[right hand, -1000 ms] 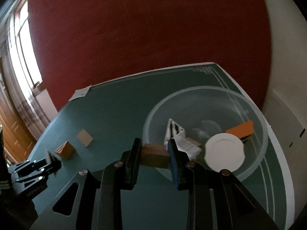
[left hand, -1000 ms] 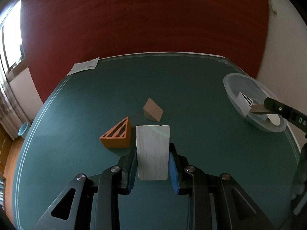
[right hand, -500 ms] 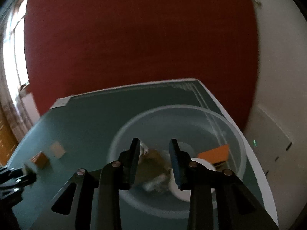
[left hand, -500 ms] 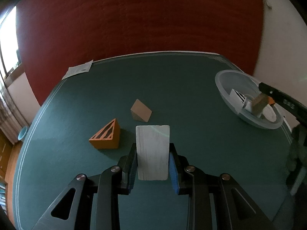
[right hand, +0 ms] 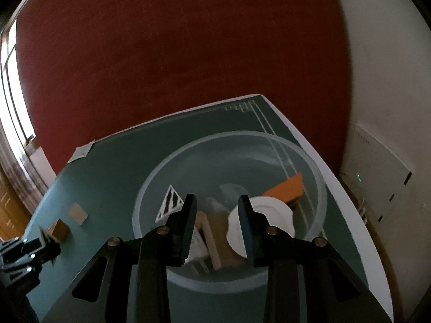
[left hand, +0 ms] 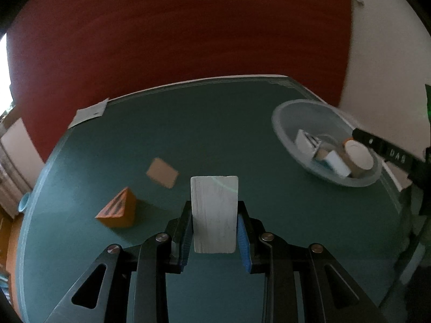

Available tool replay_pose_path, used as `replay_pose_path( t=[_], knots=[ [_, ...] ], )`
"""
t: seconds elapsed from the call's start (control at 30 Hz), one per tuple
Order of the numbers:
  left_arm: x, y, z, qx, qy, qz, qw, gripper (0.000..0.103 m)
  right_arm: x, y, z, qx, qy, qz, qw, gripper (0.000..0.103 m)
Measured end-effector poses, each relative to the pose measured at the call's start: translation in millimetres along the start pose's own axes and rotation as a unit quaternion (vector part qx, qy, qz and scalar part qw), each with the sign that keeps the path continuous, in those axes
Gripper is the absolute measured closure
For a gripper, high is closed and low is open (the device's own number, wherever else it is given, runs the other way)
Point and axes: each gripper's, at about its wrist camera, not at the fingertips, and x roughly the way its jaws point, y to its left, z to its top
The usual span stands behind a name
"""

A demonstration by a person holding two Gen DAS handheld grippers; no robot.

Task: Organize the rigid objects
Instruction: 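Lower the white flat block into the bowl with the left tool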

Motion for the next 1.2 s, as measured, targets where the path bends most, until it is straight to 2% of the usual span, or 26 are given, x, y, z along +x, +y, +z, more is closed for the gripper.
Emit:
replay_pose_path(
  t=[0.13, 0.2, 0.23, 0.4, 0.67, 0.9, 1.13, 1.17, 1.2],
  knots=[
    [7, -14, 11, 0.009, -0.001, -0.018, 0.9998, 0.072, -9, -8, -3, 0.01, -0.01, -0.012, 1.0, 0.066],
    [11, -22, 19, 0.012, -0.001, -0.029, 0.9995, 0.072, -14, -11, -5, 0.014, -0.019, -0.022, 0.999, 0.052],
    [13, -25, 22, 0.013, -0.002, -0.034, 0.9993, 0.072, -15, -13, -6, 0.017, -0.025, -0.028, 0.999, 0.051],
    [22, -46, 40, 0.022, -0.003, -0.059, 0.998, 0.072, -22, -20, -7, 0.032, -0.045, -0.041, 0.998, 0.051],
    [37, -75, 63, 0.039, -0.006, -0.083, 0.9958, 0.072, -20, -26, -10, 0.052, -0.046, -0.049, 0.996, 0.05],
    [59, -94, 79, 0.043, 0.008, -0.113, 0.9926, 0.072, -20, -31, -10, 0.062, -0.052, -0.056, 0.995, 0.044],
    [83, -106, 92, 0.047, 0.015, -0.12, 0.9915, 0.071, -18, -36, -11, 0.073, -0.051, -0.067, 0.994, 0.043],
    [85, -106, 93, 0.046, 0.016, -0.121, 0.9915, 0.066, -18, -37, -11, 0.075, -0.05, -0.068, 0.994, 0.043],
    [87, -106, 95, 0.043, 0.017, -0.121, 0.9916, 0.051, -17, -38, -11, 0.076, -0.049, -0.069, 0.994, 0.043]
  ],
)
